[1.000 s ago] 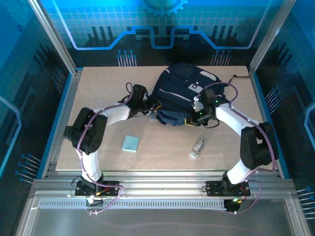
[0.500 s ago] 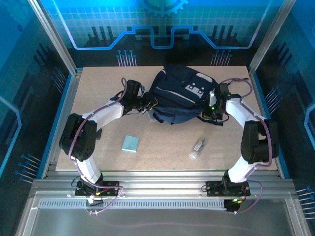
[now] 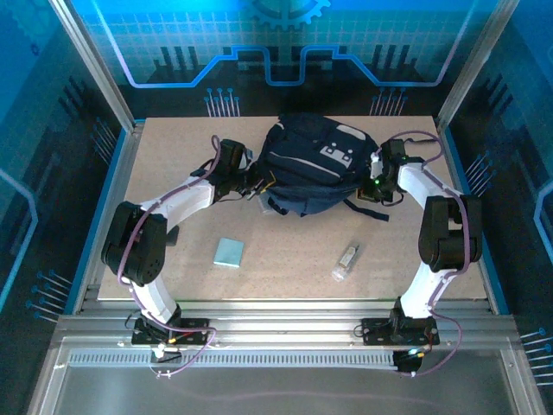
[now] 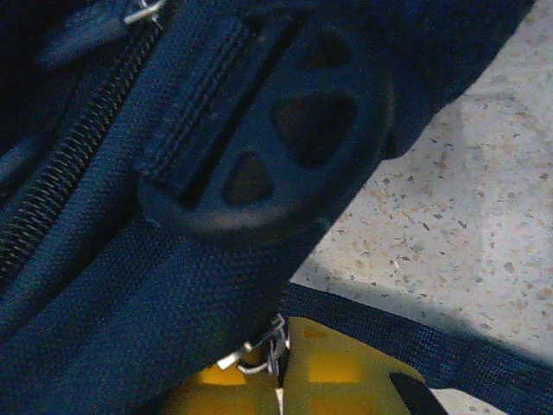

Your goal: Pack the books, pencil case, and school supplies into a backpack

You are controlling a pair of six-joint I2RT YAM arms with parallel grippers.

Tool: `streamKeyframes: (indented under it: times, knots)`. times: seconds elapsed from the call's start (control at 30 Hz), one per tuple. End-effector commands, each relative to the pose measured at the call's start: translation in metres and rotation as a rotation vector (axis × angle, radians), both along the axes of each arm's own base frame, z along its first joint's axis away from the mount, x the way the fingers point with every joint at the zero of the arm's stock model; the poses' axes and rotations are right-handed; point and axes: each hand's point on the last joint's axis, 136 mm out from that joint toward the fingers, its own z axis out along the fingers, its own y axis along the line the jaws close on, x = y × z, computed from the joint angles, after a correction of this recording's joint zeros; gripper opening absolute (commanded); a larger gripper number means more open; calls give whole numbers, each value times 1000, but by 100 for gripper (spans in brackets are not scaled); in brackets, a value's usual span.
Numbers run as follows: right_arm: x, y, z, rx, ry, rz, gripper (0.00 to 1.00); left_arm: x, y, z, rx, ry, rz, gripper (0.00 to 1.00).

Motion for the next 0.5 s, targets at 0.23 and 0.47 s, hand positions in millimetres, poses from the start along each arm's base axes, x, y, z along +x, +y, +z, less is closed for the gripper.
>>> streamKeyframes:
  times: [0.23, 0.47]
  knots:
    - [-5, -23, 53, 93, -128, -152, 49, 20, -30, 55, -156, -188, 16, 0]
    - [-20, -23, 81, 99, -189, -182, 72, 11, -101, 28, -305, -133, -41, 0]
